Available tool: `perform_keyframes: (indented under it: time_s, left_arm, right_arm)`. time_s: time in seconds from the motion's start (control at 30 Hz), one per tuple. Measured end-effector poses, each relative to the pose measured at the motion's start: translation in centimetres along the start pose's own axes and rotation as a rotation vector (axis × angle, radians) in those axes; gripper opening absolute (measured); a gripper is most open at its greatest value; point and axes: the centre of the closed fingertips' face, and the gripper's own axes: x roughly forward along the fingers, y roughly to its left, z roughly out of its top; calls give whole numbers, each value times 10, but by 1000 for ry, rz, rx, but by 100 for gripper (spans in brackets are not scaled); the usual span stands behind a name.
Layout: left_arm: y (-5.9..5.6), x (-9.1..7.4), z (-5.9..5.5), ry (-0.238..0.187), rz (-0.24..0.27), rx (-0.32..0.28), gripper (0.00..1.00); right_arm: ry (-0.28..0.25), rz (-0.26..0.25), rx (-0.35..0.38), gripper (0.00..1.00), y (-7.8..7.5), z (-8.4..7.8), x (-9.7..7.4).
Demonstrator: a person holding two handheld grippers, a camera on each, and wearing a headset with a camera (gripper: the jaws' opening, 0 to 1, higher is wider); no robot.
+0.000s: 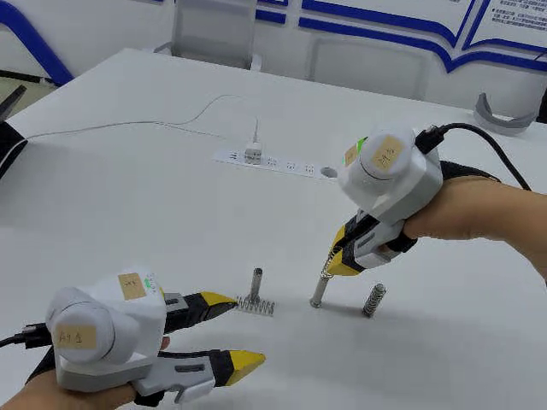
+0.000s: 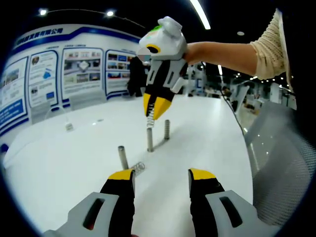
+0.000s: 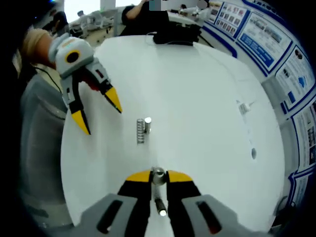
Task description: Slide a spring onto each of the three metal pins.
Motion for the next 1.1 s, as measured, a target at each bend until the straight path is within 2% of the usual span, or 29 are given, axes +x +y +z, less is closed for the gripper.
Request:
perform_keyframes:
  time_s: [0.43, 1.1]
  left_arm:
    - [-1, 1, 0, -1, -6, 0, 44]
    - [0, 0, -1, 3, 4, -9, 44]
  right_arm:
    - [11, 17, 23, 12, -1, -4, 9]
    - [50, 42, 45, 12, 3, -15, 42]
